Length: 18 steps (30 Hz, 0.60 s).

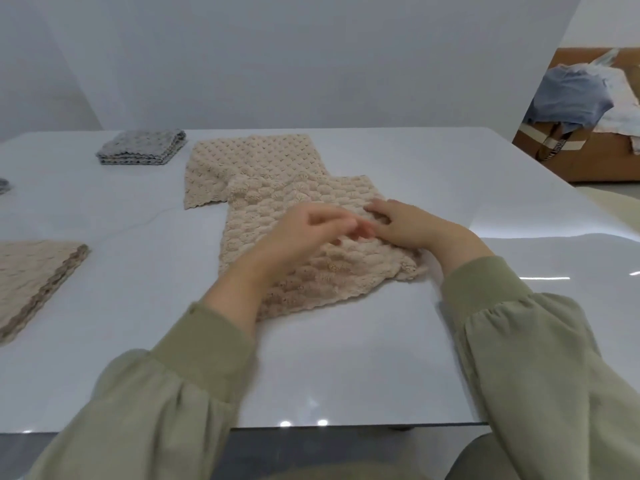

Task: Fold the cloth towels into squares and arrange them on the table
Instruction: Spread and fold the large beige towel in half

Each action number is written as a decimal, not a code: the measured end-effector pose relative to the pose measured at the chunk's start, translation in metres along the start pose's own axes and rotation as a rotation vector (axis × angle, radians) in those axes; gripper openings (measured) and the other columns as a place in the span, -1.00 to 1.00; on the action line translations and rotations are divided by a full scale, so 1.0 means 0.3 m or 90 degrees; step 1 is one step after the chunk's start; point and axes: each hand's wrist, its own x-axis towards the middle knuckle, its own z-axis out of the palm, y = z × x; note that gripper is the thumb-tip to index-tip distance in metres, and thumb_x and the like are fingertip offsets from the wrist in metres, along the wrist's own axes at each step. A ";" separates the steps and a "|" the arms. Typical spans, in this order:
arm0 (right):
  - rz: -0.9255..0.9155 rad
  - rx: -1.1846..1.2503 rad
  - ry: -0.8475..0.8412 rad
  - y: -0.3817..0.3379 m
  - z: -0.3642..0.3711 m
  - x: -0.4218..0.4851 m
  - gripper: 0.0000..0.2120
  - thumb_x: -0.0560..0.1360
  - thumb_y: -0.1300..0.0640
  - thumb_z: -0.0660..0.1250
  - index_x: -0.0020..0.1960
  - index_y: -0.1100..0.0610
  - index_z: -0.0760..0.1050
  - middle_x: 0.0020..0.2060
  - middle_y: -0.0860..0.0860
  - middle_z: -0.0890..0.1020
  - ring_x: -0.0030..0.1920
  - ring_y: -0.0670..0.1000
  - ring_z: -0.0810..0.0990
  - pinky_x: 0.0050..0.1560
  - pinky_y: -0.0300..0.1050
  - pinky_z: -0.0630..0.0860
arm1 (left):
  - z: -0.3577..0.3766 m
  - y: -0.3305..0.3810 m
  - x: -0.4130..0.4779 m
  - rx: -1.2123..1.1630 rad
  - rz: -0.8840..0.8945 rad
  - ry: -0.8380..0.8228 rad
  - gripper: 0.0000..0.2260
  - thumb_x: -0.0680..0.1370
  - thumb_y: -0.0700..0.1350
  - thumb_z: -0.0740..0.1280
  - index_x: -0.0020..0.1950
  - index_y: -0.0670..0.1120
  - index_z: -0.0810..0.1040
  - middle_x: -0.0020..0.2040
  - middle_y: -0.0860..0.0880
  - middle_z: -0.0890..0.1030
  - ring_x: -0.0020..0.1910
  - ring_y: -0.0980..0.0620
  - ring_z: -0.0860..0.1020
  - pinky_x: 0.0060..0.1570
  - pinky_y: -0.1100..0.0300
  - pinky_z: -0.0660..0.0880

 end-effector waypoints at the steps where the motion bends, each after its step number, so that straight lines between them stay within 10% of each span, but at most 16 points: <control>1: 0.000 -0.073 -0.015 -0.004 0.004 -0.001 -0.57 0.61 0.01 0.12 0.47 0.00 0.23 0.45 -0.01 0.30 0.46 0.06 0.21 0.46 0.10 0.07 | -0.034 -0.018 0.005 0.004 -0.028 0.077 -0.83 0.57 -0.16 0.27 0.01 0.03 0.64 -0.06 0.09 0.69 -0.01 0.14 0.61 0.11 0.13 0.53; 3: 0.015 -0.154 0.018 -0.018 0.008 -0.002 -0.57 0.61 0.15 0.07 0.47 0.02 0.22 0.49 -0.01 0.23 0.50 0.08 0.10 0.47 0.21 -0.10 | -0.087 -0.064 0.014 0.095 -0.072 0.193 -0.82 0.57 -0.17 0.27 0.01 0.05 0.64 -0.07 0.14 0.67 -0.05 0.23 0.59 0.05 0.21 0.53; 5: 0.017 -0.175 0.094 -0.035 0.006 -0.008 -0.64 0.57 0.22 0.10 0.34 0.10 0.38 0.34 0.08 0.42 0.36 0.13 0.32 0.41 0.16 0.14 | -0.127 -0.113 0.016 0.206 -0.091 0.195 -0.83 0.56 -0.14 0.29 0.03 0.06 0.64 0.00 0.17 0.63 -0.04 0.29 0.54 0.02 0.31 0.45; 7: 0.004 -0.129 0.154 -0.052 -0.005 -0.021 -0.80 0.56 0.11 0.22 0.11 0.16 0.51 0.08 0.08 0.54 0.08 0.10 0.49 0.10 -0.03 0.41 | -0.155 -0.155 0.014 0.288 -0.098 0.142 -0.83 0.55 -0.12 0.31 0.08 0.02 0.65 0.04 0.14 0.61 -0.01 0.26 0.52 -0.01 0.36 0.38; 12: -0.022 0.059 0.068 -0.108 -0.042 -0.093 -0.62 0.48 -0.08 0.36 -0.37 0.13 0.40 -0.44 -0.04 0.49 -0.42 -0.06 0.43 -0.35 -0.18 0.38 | -0.164 -0.202 0.016 0.476 -0.052 0.086 -0.78 0.55 -0.10 0.32 0.18 -0.04 0.60 0.17 0.06 0.56 0.21 0.08 0.45 0.18 0.25 0.30; 18: -0.047 0.082 -0.079 -0.089 -0.031 -0.188 -0.72 0.30 -0.05 0.54 -0.24 0.08 0.50 -0.23 -0.01 0.60 -0.27 -0.07 0.53 -0.25 -0.16 0.51 | -0.064 -0.174 -0.049 0.474 0.095 0.052 -0.53 0.45 0.24 0.23 0.22 0.00 0.57 0.18 0.10 0.54 0.24 0.14 0.38 0.28 0.22 0.28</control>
